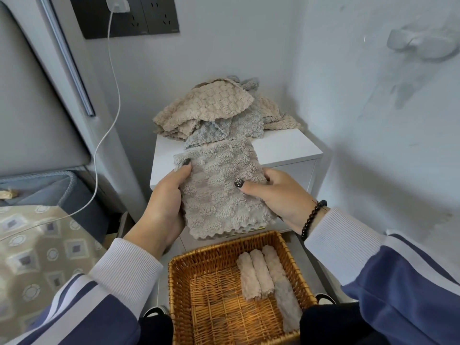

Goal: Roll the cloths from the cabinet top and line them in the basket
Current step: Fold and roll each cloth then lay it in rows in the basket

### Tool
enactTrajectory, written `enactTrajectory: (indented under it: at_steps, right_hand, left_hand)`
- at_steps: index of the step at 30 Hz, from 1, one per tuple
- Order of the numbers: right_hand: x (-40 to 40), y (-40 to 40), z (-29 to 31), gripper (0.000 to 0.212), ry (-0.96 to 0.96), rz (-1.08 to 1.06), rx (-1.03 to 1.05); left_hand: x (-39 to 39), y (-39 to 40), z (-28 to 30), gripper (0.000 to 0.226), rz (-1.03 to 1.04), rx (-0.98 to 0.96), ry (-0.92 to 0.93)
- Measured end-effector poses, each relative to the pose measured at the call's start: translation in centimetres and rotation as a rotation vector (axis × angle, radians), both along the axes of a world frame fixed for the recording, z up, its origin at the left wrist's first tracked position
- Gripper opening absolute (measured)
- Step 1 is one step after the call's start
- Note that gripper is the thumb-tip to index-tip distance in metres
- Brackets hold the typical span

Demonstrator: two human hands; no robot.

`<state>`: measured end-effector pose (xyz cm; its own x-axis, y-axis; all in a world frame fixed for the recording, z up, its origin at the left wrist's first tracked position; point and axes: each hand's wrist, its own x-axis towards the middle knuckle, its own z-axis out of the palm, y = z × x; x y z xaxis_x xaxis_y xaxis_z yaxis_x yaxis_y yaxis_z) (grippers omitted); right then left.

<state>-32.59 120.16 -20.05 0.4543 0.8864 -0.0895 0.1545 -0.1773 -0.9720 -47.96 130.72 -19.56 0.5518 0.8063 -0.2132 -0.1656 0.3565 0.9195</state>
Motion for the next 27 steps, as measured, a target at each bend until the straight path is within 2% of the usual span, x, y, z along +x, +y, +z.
enactTrajectory:
  at_steps: [4, 7, 10, 13, 16, 18, 19, 21, 23, 25, 27]
  right_hand:
    - [0.7, -0.3, 0.3, 0.013, -0.054, 0.017, 0.019]
    - [1.2, -0.9, 1.1, 0.025, -0.161, 0.122, -0.046]
    - [1.5, -1.4, 1.5, 0.037, -0.266, 0.207, -0.118]
    - [1.7, -1.6, 1.2, 0.048, -0.324, 0.240, -0.152]
    - [1.6, -1.6, 1.3, 0.050, -0.351, 0.198, -0.142]
    - [1.6, -1.5, 1.5, 0.044, -0.264, 0.131, -0.095]
    - [1.8, -1.4, 1.4, 0.046, -0.152, 0.090, -0.058]
    - [1.9, -1.1, 1.1, 0.049, 0.185, 0.010, 0.026]
    - [1.4, -0.9, 1.0, 0.032, 0.467, 0.016, 0.076]
    - [0.6, -0.8, 0.6, 0.030, 0.574, 0.054, 0.043]
    - [0.1, -0.8, 0.4, 0.036, 0.594, 0.129, 0.025]
  left_hand:
    - [-0.2, 1.0, -0.2, 0.037, -0.020, 0.043, 0.010]
    - [-0.8, 1.7, 0.0, 0.037, -0.049, 0.128, 0.059]
    - [-1.7, 2.1, 0.1, 0.041, -0.272, 0.235, 0.209]
    - [-2.0, 1.5, -0.1, 0.053, -0.541, 0.257, 0.350]
    - [-1.9, 0.5, -0.7, 0.027, -0.588, 0.293, 0.399]
    - [-1.9, 0.4, -0.9, 0.022, -0.535, 0.243, 0.330]
    - [-2.0, 0.4, -0.8, 0.024, -0.500, 0.202, 0.272]
    - [-2.1, 0.5, -0.5, 0.030, -0.409, 0.156, 0.182]
    - [-2.1, 0.5, -0.4, 0.035, -0.332, 0.124, 0.100]
    - [-2.1, 0.3, -0.3, 0.034, -0.282, 0.099, 0.034]
    - [-2.0, 0.2, -0.3, 0.034, -0.238, 0.092, 0.005]
